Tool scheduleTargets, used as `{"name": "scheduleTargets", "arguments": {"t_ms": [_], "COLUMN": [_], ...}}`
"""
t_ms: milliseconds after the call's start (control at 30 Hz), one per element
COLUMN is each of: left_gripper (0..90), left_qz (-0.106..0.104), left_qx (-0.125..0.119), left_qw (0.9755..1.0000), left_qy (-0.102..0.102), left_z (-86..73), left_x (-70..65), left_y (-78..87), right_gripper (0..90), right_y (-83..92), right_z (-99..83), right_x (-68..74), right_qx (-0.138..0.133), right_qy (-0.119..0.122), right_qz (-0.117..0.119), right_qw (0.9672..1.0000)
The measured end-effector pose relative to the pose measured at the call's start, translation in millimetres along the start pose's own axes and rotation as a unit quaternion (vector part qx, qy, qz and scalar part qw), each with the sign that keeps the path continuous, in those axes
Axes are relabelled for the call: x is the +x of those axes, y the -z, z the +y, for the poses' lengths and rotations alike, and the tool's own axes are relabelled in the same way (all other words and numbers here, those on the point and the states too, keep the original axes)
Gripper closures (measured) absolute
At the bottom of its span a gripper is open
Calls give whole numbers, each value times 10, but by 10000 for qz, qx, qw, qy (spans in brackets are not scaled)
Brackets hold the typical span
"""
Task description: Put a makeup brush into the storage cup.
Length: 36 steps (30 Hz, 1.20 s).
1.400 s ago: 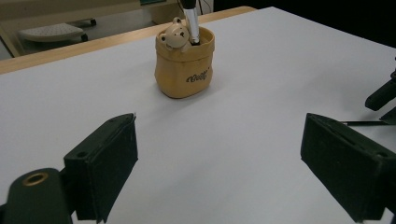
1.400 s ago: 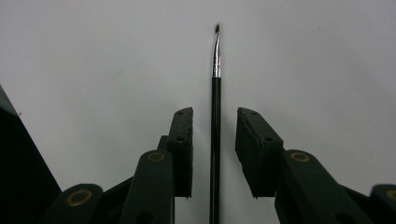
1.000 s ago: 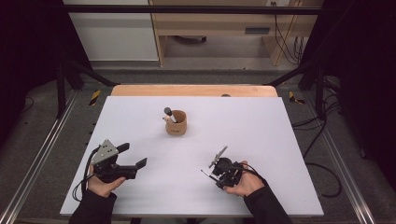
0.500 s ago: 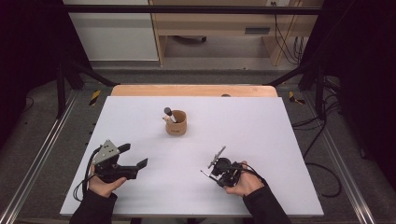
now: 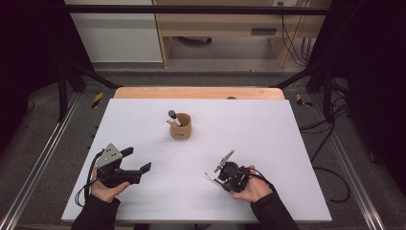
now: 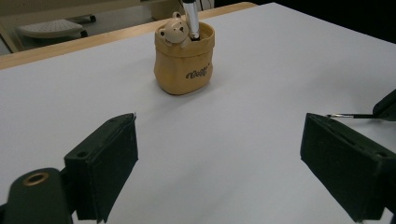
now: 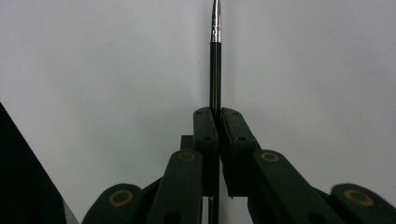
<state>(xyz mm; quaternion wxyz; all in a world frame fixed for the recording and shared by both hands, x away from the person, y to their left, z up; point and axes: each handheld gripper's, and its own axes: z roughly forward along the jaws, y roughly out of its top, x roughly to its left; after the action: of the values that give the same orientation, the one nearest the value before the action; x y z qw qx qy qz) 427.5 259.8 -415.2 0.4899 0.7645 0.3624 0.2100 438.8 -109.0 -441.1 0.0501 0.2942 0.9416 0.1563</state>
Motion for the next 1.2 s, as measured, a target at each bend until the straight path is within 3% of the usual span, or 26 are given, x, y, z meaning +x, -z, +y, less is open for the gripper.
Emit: {"name": "scheduleTargets", "arguments": {"t_ms": [300, 533, 700, 1067, 1200], "left_gripper": [106, 106, 107, 113, 115], "left_qz": [-41, -74, -95, -131, -193], "left_qx": [-15, -42, -87, -216, -239], "left_qw": [10000, 10000, 9999, 9997, 9995], "left_qy": [34, 18, 11, 16, 41], "left_z": [9, 26, 46, 124, 152], "left_x": [-22, -61, -89, -208, -274], "left_y": [-2, -5, 3, 19, -12], "right_gripper": [858, 858, 858, 858, 858], "right_y": [133, 175, 208, 270, 312], "right_z": [-63, -133, -182, -251, -279], "right_x": [-51, -91, -108, -134, -144], "right_qx": [-699, -1282, -1722, -2519, -2820], "right_qy": [-204, -391, -578, -629, -640], "right_qz": [17, -14, 7, 115, 150], "right_qw": [9973, 9910, 9834, 9656, 9572]}}
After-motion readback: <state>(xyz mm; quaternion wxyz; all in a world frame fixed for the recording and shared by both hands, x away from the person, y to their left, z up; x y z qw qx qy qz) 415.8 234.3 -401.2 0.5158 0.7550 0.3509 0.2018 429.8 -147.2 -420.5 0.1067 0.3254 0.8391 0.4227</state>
